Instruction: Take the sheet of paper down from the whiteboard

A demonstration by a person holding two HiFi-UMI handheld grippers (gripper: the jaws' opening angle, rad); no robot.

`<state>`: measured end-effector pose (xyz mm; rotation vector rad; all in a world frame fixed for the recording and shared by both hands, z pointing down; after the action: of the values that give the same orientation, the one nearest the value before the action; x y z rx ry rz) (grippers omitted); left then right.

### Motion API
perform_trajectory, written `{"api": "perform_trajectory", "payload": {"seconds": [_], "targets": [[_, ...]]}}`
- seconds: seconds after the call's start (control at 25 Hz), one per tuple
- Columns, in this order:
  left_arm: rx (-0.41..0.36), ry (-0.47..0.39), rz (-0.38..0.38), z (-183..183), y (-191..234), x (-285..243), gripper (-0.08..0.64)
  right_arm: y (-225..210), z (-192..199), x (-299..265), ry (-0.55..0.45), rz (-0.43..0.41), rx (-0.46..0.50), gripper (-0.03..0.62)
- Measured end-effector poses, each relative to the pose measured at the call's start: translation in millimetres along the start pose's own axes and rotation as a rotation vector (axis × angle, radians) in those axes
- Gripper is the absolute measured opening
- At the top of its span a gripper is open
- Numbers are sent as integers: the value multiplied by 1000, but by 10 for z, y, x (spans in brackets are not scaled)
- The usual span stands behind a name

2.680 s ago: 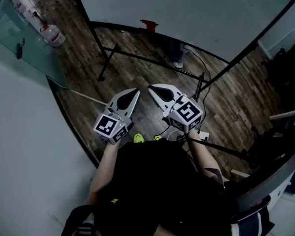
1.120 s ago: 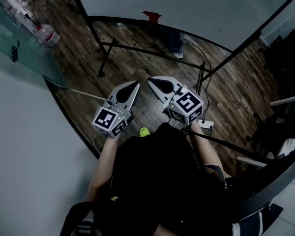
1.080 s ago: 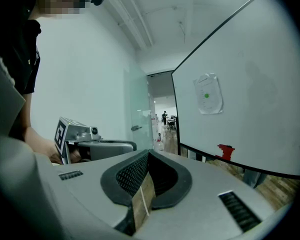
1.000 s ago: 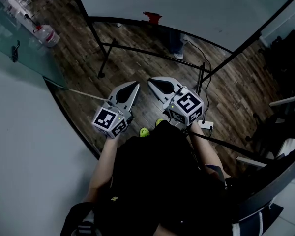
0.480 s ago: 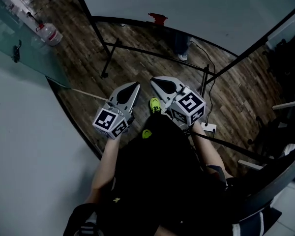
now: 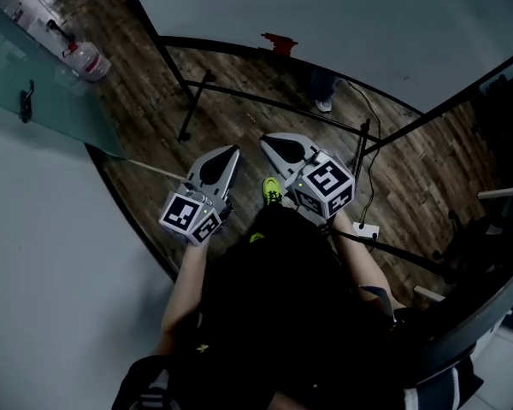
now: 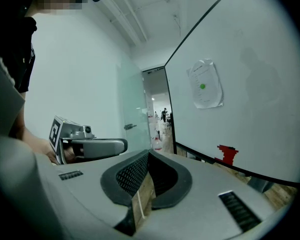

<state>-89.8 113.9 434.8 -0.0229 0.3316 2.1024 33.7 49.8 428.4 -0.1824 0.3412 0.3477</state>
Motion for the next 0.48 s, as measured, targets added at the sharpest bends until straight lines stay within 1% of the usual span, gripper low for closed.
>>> {"api": "perform_trajectory", "payload": {"seconds": [0.28,0.48], "targets": [[4,13,-11,-126,326,-489,23,-547,-102,-249,16,-3,-20,21],[8,16,-20,-253,539,-838,23,-895,-225,-415,28,-30,-19,21]]}}
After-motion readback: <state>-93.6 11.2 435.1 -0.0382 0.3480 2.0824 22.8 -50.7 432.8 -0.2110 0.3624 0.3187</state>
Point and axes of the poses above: the fingertips, and each gripper's own axes: x backward along the fingers, y to its left, z out of its underside, the point moved 6 cm from there along x, backward along the fingers, and after that the axes turned 10 degrees about y, right-handed, at the moved point
